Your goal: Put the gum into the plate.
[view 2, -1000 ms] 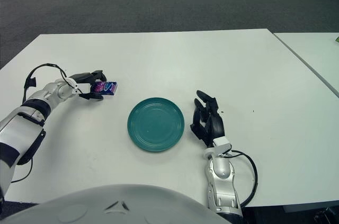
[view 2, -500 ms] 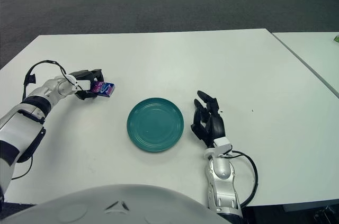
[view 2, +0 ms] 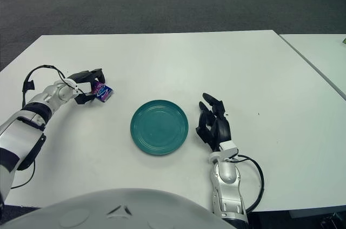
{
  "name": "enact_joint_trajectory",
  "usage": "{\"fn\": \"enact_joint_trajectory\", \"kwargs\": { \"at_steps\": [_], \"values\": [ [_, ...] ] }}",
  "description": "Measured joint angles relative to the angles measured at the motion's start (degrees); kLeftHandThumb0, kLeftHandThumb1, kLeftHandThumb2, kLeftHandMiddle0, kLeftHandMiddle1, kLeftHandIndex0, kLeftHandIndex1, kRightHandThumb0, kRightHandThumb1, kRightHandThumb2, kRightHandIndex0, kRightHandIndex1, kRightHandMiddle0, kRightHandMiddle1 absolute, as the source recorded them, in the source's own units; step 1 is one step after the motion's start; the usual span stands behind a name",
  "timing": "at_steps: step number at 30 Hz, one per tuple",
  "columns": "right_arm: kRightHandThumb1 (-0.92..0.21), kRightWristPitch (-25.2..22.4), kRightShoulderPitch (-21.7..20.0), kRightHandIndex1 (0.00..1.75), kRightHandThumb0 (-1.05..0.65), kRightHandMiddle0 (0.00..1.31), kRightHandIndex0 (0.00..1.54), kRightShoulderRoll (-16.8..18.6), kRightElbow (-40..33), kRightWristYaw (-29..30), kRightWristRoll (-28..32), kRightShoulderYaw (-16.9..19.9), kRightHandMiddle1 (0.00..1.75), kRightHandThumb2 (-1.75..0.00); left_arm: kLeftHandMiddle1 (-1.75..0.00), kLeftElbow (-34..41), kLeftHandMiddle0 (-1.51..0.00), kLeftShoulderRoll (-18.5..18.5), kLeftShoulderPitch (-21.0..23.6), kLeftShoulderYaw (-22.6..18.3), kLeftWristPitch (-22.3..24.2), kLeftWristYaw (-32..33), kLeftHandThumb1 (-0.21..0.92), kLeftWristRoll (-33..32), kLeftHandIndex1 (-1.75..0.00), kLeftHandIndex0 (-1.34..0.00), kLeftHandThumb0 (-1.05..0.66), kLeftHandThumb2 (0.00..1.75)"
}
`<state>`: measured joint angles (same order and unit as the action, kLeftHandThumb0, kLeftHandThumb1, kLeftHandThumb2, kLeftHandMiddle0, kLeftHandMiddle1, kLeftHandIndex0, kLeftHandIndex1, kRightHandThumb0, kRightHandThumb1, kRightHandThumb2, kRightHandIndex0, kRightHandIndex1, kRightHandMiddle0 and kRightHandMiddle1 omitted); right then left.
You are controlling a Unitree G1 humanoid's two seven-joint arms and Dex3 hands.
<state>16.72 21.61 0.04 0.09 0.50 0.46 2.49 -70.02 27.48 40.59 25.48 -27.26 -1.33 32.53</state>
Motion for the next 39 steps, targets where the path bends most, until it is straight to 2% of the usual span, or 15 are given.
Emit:
{"fn": "enact_joint_trajectory", "kwargs": {
  "at_steps": [8,18,31,39],
  "values": [
    [-0.92,0.27,0.04,0.04,-0.81,0.0,0.47,-0.05,0.0,-0.13,0.34,0.26,0.81,-0.9,-1.65,4.6,-0.74,0.33,-2.15,-1.87,-1.97,0.49,0.19,-0.85,-1.75,-0.49,0.0,1.44],
    [-0.92,0.39,0.14,0.04,-0.81,0.0,0.48,-0.46,0.0,-1.16,1.07,0.94,0.82,-0.91,-1.66,9.65,-0.74,0.13,-3.08,-5.22,-1.96,0.4,0.17,-4.04,-1.75,-0.5,0.0,1.46],
    [-0.92,0.38,0.2,0.03,-0.79,0.0,0.49,-1.11,0.01,-1.4,1.14,1.9,0.8,-0.91,-1.71,23.25,-0.73,0.08,-7.36,-11.1,-2.15,-3.14,0.15,-10.97,-1.75,-0.52,0.0,1.5],
    [-0.92,0.39,0.18,0.03,-0.78,0.0,0.49,-1.3,0.12,-1.41,1.12,2.11,0.81,-0.91,-1.74,30.82,-0.72,0.05,-9.65,-13.48,-0.52,-6.47,0.15,-14.18,-1.75,-0.52,0.0,1.52]
  ]
}}
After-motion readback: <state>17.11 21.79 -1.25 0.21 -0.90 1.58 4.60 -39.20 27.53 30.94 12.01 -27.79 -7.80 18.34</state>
